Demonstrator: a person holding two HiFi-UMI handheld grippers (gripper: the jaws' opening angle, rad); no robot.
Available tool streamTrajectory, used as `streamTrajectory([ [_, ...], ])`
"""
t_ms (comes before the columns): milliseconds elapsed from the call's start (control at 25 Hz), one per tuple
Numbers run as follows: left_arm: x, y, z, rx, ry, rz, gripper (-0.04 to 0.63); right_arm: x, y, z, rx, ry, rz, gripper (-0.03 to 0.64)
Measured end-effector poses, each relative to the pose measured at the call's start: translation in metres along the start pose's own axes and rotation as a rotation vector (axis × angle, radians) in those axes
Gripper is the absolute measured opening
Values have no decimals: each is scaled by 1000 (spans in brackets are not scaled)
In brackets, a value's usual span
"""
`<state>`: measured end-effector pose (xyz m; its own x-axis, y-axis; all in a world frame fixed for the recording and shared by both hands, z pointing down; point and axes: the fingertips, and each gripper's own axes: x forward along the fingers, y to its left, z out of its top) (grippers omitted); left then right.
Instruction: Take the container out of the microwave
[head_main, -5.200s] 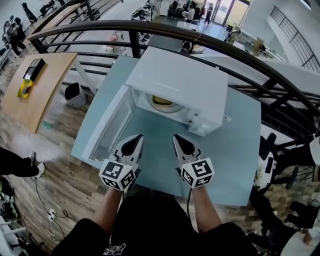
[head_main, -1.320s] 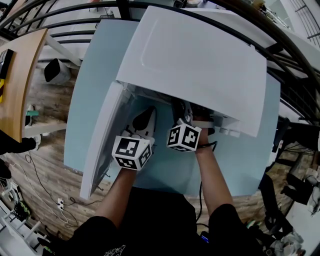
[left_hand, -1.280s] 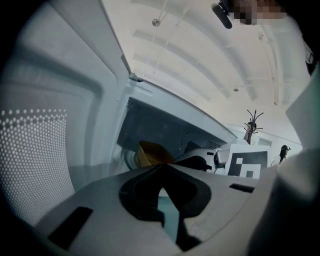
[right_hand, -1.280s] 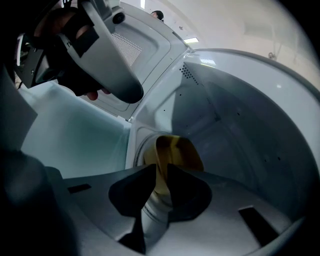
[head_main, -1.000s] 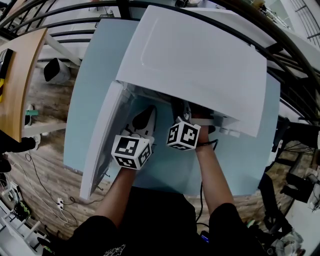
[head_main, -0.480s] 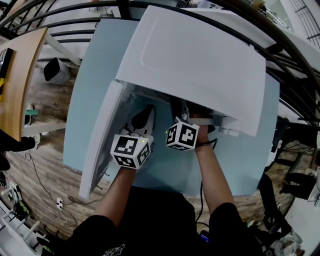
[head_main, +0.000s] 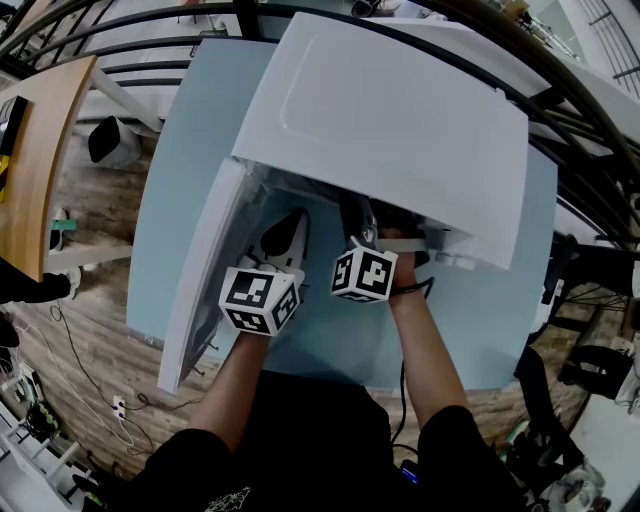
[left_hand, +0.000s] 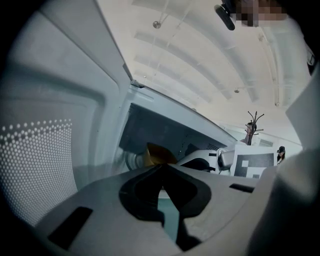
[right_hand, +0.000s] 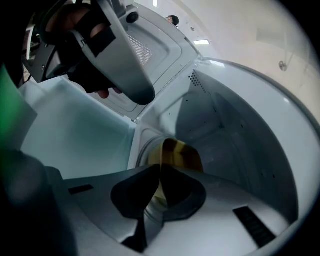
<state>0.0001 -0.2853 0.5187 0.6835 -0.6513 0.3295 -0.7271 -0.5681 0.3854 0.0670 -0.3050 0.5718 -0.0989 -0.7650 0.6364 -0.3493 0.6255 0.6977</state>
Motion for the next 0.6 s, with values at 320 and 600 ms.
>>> streamTrajectory([
  [320, -5, -5, 4, 6, -7, 0, 8, -11, 4, 1, -10, -2, 4, 23],
  [600, -13, -10, 8, 14, -14, 9, 8, -24, 7, 2, -31, -9, 5, 23],
])
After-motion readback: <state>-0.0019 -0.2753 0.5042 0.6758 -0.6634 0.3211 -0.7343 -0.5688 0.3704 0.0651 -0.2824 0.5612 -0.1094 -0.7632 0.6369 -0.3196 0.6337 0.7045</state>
